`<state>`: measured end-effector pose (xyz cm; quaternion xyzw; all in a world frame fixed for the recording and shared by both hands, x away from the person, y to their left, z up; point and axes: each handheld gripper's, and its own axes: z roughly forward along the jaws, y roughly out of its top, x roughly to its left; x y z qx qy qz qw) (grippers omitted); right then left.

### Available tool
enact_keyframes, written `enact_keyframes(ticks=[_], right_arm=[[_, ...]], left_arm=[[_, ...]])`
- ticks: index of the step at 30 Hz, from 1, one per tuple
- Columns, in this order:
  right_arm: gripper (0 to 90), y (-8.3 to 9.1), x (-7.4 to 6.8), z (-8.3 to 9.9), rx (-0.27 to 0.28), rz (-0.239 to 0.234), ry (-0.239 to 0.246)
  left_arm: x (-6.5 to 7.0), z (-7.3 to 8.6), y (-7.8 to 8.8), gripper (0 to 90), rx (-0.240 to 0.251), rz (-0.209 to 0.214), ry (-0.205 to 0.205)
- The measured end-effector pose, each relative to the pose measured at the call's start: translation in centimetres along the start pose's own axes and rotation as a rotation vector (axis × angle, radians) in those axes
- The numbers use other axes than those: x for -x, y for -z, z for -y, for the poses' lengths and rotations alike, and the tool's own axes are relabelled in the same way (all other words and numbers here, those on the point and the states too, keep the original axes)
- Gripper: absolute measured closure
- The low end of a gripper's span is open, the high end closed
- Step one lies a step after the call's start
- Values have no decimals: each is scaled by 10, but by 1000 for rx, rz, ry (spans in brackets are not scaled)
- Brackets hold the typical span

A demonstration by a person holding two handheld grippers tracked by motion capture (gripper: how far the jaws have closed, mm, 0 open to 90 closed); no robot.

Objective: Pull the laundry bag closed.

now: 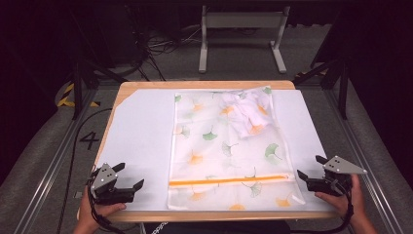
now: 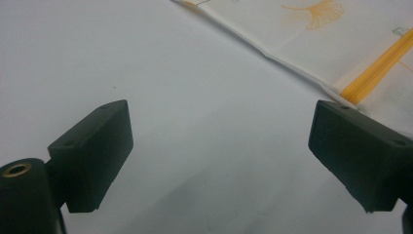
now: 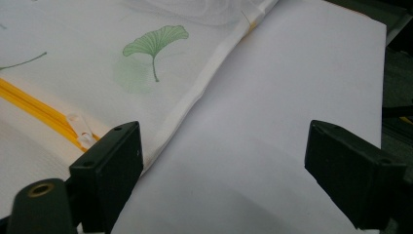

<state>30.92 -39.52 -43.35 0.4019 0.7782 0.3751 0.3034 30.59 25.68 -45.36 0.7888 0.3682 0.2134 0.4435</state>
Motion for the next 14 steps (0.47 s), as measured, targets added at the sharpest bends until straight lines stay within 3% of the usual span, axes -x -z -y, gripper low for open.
enact_keyframes(ticks=[14], right_arm=[[150, -2, 0, 0, -1, -6, -19]], left_arm=[[0, -1, -1, 102, 0, 1, -1]])
